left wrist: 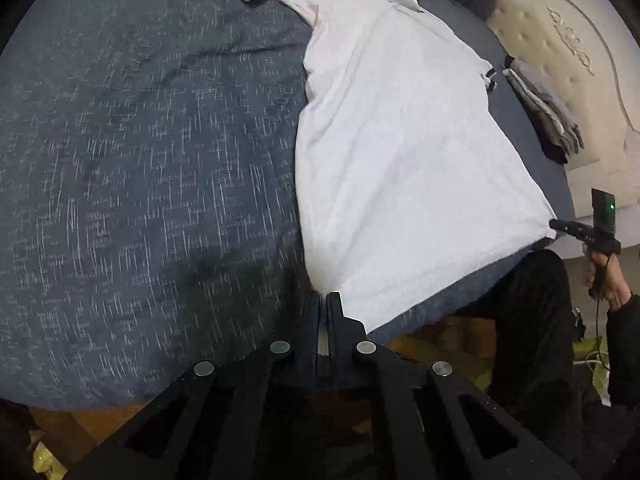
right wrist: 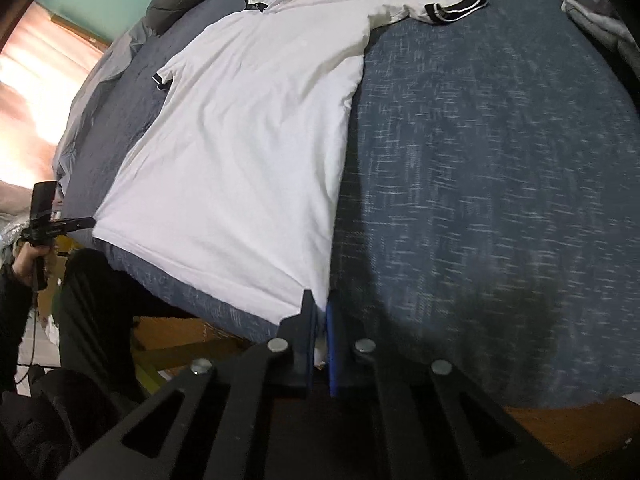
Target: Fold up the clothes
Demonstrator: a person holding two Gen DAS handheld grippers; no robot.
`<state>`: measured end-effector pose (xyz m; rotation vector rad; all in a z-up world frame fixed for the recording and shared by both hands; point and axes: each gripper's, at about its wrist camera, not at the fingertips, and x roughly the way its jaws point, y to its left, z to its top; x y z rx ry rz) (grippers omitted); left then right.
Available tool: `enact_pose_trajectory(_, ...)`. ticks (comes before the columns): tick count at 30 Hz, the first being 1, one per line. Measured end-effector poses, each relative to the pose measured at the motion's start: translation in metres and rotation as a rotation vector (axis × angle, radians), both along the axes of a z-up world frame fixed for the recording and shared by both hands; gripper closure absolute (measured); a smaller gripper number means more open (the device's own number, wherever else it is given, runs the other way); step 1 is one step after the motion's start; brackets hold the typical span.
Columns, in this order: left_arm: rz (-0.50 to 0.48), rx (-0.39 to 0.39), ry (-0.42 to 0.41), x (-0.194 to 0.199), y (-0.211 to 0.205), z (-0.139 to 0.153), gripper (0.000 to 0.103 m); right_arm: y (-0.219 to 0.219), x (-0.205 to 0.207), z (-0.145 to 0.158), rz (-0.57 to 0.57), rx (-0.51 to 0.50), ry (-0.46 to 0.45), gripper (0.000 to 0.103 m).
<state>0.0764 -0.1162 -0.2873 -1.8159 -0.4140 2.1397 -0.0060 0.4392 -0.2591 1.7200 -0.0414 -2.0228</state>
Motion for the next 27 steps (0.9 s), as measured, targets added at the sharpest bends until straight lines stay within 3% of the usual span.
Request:
enact_pose_trajectory(9,0.017,-0.026,-0.013,0.005,0.001,0.004,0.097,-0.003,-0.001,-0.014,-0.024,0.031,-0.049,0.097)
enact_pose_trajectory(11,0.022,-0.035,-0.011,0.004,-0.001,0.007,0.097,-0.003,-0.003,-0.012,-0.037,0.039,-0.049,0.092)
enact_pose_trajectory(13,0.028,-0.044,-0.008,0.002,-0.002,0.01,0.096,0.003,-0.005,-0.006,-0.055,0.015,-0.052,0.077)
enact_pose_trajectory(16,0.036,-0.058,-0.004,0.0,-0.005,0.015,0.093,0.012,-0.013,0.009,-0.081,-0.004,-0.029,0.072)
enact_pose_trajectory(19,0.054,-0.073,0.045,-0.026,-0.009,0.031,0.08,0.017,-0.032,0.025,-0.117,-0.049,0.012,0.072)
enact_pose_trajectory(27,0.093,-0.078,0.145,-0.123,-0.005,0.069,0.079,-0.013,-0.112,0.052,-0.115,-0.063,0.117,0.069)
